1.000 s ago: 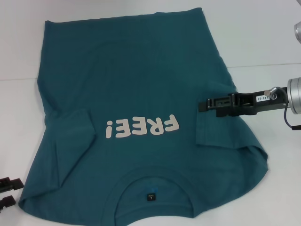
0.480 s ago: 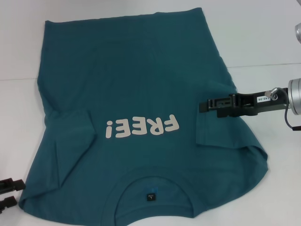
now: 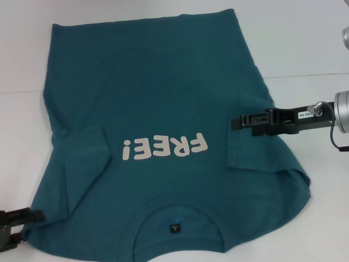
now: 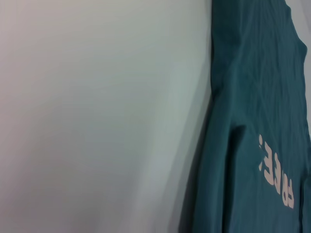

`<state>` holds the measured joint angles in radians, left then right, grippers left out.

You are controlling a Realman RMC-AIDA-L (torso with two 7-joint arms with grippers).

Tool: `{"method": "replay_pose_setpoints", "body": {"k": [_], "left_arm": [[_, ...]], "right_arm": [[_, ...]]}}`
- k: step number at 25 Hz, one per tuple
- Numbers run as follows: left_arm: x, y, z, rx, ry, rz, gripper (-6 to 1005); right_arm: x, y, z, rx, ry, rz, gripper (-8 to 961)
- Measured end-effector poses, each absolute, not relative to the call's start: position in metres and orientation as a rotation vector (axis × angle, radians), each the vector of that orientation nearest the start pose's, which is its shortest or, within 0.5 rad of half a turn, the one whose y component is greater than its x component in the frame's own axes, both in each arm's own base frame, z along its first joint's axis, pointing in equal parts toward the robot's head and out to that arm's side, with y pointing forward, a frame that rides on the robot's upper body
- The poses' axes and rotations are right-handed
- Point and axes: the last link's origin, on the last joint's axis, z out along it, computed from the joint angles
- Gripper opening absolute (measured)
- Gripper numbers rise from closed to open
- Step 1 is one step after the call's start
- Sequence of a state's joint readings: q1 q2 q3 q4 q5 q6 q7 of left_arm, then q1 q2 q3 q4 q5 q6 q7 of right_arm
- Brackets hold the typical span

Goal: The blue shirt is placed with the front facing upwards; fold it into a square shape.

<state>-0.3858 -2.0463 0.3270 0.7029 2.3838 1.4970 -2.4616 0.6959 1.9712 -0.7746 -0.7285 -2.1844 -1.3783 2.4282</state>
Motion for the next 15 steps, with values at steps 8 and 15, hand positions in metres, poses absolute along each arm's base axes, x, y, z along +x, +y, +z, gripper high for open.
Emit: {"method": "replay_pose_setpoints", "body": {"k": [8,15], "left_arm": [[-0.3657,0.2829,0.0348,2.046,2.603,0.759,604],[-0.3651,0.2844,0.0359,2.019,2.616,0.785,545]], "right_arm": [[0.2446,0.4001,0.0391,-2.3,1.659,0.464,914],[0.245,0.4,0.0397,-2.299,1.659,0.465,914]]}}
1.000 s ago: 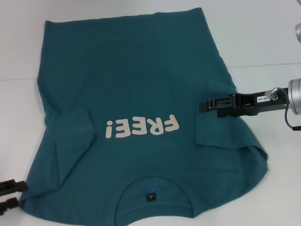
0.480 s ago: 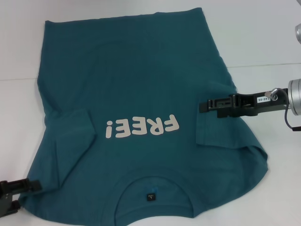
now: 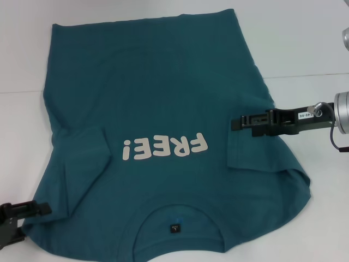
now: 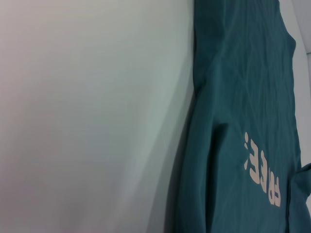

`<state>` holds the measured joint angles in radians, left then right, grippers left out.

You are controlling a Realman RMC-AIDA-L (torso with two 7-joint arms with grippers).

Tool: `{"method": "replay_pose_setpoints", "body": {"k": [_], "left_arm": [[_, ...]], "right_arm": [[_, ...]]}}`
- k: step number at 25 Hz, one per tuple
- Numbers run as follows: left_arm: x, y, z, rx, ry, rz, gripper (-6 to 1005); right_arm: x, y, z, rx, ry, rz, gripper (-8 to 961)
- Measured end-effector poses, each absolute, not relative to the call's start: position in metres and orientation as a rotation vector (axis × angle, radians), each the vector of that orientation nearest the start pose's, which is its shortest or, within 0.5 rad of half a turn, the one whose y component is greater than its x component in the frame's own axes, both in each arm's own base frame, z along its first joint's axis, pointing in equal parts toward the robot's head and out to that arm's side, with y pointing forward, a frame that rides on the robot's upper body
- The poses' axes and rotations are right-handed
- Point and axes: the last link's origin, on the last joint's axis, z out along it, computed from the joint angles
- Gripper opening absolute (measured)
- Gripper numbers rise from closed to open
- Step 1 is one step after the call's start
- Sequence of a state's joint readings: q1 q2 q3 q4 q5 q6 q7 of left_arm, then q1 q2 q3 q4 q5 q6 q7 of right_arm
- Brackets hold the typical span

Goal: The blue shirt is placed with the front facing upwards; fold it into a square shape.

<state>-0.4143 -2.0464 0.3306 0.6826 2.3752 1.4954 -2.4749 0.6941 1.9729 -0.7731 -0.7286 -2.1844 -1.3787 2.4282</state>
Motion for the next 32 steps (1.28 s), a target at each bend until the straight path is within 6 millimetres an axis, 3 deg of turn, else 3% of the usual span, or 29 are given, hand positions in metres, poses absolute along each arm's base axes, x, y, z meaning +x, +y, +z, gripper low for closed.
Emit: {"method": "replay_pose_setpoints", "body": {"k": [11,22,32], "left_arm": [[-0.364,0.283,0.039,2.014,2.598,0.834,454],[-0.362,0.283,0.035,2.042,2.551,0.846,11],[-0.334,0.279,0.047,2.114,2.226,1.063,6]], "right_arm": [[0.245,0.4,0.041,-2.296,1.66,0.472,915],[0.246,0.399,0.04,-2.305,1.657,0.472,913],[0.249,0.397,0.041,-2.291,1.67,0.484,911]]}}
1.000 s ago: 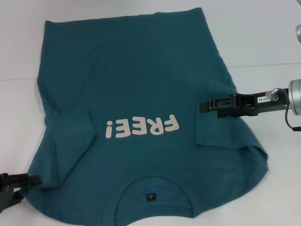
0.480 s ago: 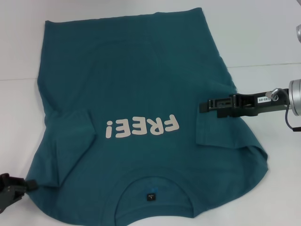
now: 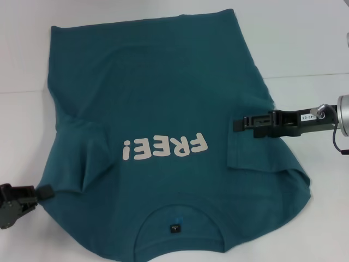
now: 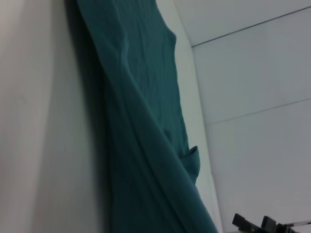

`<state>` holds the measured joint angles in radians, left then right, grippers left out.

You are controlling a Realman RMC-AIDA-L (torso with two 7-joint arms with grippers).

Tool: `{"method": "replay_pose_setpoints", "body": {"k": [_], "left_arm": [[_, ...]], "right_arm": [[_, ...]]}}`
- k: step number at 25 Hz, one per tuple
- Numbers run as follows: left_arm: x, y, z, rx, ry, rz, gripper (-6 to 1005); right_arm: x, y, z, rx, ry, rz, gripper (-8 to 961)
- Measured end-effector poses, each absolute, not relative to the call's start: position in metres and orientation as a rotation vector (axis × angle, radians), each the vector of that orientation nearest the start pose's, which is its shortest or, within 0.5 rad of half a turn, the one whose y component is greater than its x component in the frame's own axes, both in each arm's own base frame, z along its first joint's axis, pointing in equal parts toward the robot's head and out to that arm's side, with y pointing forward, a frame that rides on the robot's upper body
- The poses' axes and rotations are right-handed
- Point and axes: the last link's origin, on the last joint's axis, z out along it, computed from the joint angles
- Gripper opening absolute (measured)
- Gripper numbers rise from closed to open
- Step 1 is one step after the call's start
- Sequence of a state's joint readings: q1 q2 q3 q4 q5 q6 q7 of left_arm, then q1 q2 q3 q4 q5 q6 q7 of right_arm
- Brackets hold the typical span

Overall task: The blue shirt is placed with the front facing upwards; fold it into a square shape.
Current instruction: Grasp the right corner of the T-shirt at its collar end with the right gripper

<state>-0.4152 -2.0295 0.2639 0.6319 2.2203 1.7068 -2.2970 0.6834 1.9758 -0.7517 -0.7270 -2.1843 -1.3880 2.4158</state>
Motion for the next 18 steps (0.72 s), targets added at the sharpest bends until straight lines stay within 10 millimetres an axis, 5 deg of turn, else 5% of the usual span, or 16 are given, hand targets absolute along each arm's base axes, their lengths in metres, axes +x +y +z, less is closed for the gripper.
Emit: {"method": "replay_pose_setpoints", "body": {"k": [10,18], "left_arm": [[-0.347,0.28,0.039,2.082,2.363,0.983,6],[-0.347,0.281,0.039,2.085,2.36,0.997,7]], "right_arm": [[0.251,0.394,0.043,-2.312,1.654,0.474,908],[0.267,0.382,0.075,-2.296,1.603,0.635,907]]}}
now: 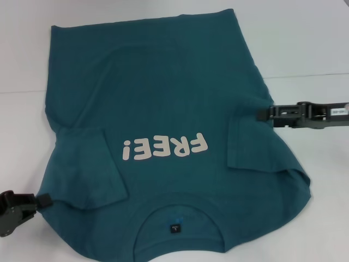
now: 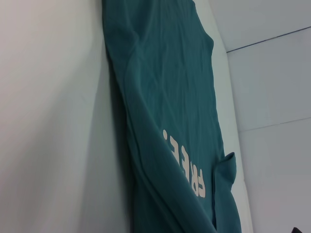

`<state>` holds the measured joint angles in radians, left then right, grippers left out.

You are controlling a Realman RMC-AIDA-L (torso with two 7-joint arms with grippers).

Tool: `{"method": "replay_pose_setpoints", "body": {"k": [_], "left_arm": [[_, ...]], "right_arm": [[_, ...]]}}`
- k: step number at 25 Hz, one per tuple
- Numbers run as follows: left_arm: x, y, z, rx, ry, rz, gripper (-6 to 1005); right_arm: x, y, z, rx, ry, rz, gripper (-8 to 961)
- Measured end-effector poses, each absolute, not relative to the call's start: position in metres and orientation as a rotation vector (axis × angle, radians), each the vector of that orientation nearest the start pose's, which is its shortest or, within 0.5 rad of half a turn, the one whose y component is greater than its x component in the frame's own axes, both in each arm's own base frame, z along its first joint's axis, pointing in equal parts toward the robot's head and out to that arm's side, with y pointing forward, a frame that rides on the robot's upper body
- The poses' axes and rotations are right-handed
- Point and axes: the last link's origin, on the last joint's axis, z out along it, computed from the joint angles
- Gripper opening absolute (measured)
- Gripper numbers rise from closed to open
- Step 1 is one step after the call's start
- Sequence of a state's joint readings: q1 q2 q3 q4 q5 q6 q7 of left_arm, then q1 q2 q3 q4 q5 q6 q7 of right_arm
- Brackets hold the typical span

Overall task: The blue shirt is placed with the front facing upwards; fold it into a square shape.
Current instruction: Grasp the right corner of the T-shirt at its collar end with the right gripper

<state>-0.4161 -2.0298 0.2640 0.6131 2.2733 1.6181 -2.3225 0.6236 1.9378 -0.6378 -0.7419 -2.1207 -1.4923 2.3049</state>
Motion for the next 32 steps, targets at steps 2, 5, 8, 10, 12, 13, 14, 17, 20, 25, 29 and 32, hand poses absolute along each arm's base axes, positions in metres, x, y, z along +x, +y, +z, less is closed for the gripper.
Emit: {"method": "replay_pose_setpoints", "body": {"k": [2,5,8,10,12,13,14,17,20,25,29,32], "left_arm": [[-0.347,0.281,0.04,2.084,2.359,0.999,7],[-0.346,0.282,0.04,2.084,2.358,0.996,7],[-0.346,0.283,0.04,2.086,2.357,0.995,7],[-0.346,0.284,0.04,2.085,2.358,0.996,6],[-0.346,0.284,0.04,2.084,2.36,0.998,6],[-0.346,0.284,0.041,2.083,2.36,0.999,6],[-0.346,0.284,0.041,2.083,2.36,0.999,6],[-0.345,0.284,0.04,2.086,2.357,0.997,6],[-0.344,0.286,0.04,2.085,2.354,0.995,6],[-0.343,0.287,0.04,2.084,2.352,0.995,7],[-0.343,0.287,0.039,2.083,2.353,0.996,7],[-0.343,0.287,0.039,2.082,2.357,0.997,7]], "right_arm": [[0.269,0.38,0.078,-2.291,1.61,0.64,906],[0.282,0.373,0.089,-2.261,1.692,0.557,905],[0.292,0.37,0.098,-2.214,1.739,0.478,901],[0.3,0.366,0.108,-2.181,1.765,0.429,894],[0.304,0.36,0.117,-2.168,1.782,0.402,886],[0.307,0.357,0.121,-2.161,1.79,0.385,882],[0.309,0.355,0.123,-2.154,1.798,0.364,882],[0.316,0.349,0.126,-2.132,1.825,0.285,883],[0.322,0.344,0.12,-2.127,1.846,0.212,883],[0.322,0.346,0.106,-2.123,1.846,0.171,884],[0.32,0.351,0.094,-2.117,1.85,0.153,883],[0.32,0.357,0.081,-2.11,1.865,0.146,882]]}}
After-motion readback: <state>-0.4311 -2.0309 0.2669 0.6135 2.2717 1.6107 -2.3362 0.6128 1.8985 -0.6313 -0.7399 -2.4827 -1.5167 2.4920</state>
